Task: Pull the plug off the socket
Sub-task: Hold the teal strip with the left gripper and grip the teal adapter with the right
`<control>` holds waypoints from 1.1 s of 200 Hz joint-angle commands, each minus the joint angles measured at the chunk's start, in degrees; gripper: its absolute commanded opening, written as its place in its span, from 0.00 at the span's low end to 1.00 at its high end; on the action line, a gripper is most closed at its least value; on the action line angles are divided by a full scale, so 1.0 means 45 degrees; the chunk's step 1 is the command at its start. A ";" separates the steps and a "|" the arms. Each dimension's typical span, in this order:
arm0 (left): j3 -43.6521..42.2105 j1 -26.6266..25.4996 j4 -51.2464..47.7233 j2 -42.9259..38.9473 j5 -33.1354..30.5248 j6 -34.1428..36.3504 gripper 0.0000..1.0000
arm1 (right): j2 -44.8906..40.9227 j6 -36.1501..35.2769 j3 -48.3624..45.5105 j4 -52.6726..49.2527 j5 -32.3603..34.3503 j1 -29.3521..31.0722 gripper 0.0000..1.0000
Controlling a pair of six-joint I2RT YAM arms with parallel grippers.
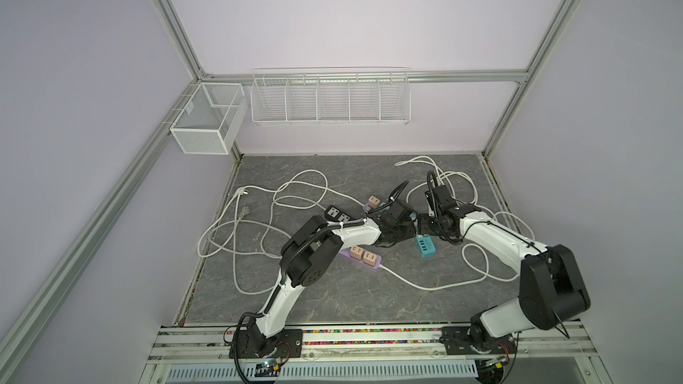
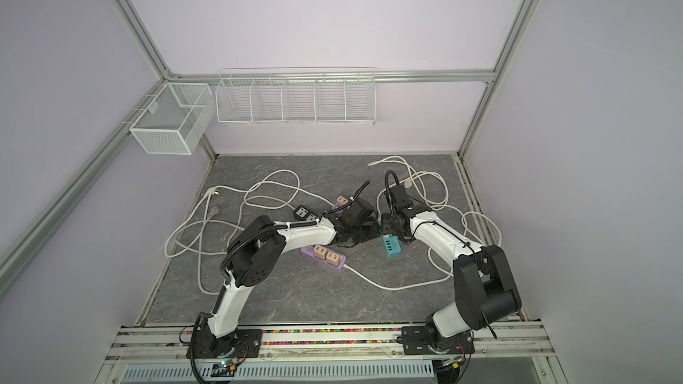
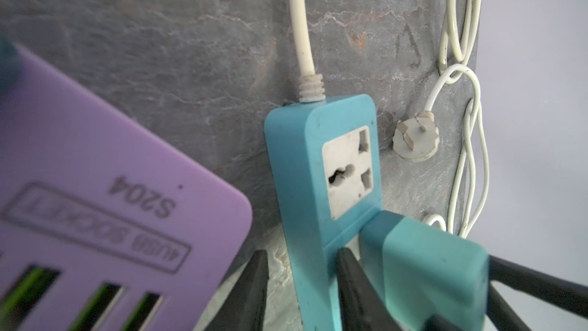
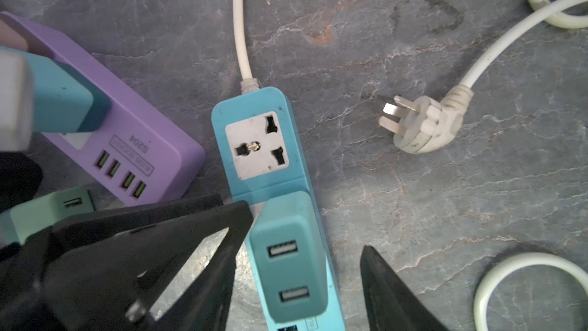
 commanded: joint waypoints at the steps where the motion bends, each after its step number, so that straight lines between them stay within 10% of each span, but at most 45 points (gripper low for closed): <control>1: -0.0116 -0.0108 0.0121 0.0240 0.0181 -0.0272 0.36 | 0.0376 -0.0337 0.0264 0.0161 -0.0017 -0.0095 0.64; 220: -0.0239 -0.0225 -0.1599 0.0692 -0.0440 -0.0091 0.32 | 0.1194 -0.1329 0.0576 0.0306 -0.0217 -0.0104 0.35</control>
